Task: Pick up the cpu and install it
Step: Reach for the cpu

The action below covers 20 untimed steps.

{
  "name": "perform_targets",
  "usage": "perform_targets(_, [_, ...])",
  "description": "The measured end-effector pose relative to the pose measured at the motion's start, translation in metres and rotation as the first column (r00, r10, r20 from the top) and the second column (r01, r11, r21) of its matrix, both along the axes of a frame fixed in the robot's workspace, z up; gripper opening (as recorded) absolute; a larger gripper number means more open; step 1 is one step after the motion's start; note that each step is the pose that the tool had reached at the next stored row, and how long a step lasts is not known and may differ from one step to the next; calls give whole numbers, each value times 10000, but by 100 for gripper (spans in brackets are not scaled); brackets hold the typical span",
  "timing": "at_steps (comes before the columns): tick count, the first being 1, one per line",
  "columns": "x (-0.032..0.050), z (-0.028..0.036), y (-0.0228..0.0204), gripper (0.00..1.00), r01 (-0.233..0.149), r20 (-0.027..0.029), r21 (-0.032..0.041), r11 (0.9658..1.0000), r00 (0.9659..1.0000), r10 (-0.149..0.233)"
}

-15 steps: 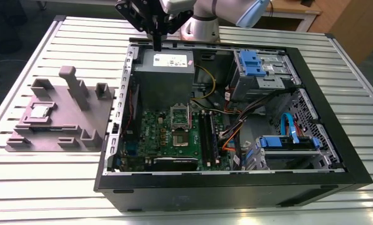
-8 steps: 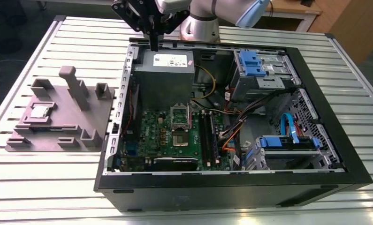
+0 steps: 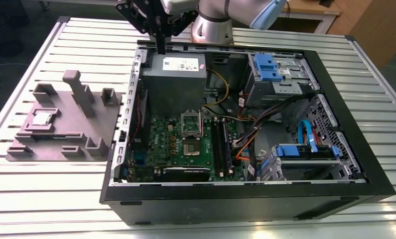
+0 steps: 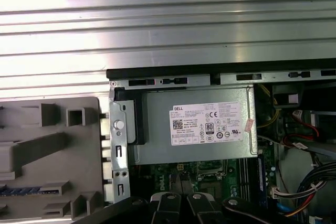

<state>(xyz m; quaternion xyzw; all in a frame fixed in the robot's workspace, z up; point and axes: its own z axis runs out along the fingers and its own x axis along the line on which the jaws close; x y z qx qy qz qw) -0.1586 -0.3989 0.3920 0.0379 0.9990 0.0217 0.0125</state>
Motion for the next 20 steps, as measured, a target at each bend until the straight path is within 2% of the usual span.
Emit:
perform_targets(16, [-25,0,0,10,0,0,0,10000,10000,0])
perform_targets(20, [-54,0,0,10,1,0,0,10000,10000,-1])
